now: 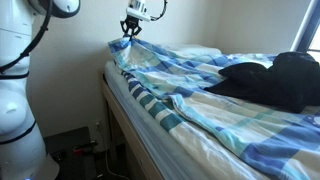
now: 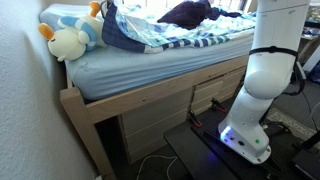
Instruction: Uncover the plushy, put it at the head of the bed, and then cover the blanket
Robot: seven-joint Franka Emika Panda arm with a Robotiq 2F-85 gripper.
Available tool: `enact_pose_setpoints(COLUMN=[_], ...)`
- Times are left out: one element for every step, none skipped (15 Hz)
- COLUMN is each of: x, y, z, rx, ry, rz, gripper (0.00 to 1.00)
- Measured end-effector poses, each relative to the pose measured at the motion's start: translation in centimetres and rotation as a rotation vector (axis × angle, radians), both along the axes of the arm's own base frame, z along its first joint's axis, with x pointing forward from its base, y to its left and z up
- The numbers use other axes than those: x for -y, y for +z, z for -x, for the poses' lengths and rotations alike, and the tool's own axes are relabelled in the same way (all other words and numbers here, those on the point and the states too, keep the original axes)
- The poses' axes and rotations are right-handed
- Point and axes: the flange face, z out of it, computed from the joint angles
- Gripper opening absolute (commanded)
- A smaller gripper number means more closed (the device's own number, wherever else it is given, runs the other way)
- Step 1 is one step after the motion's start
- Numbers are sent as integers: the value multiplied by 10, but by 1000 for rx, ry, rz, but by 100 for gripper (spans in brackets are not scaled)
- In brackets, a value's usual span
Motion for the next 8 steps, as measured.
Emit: enact_pose_setpoints(x=[-2,-4,-6,-8,-11,-12,-13,-12], y=[0,2,6,12,20,29,39,48], z=[1,3,6,9,13,18,23,27], rx=[-1,2,8,19,32,47,65,84], ry=[4,9,14,20,25,31,34,35], rz=[0,-3,-7,-12,-18,-25,-30,-32], gripper=[71,78,87,93,99,100,100,100])
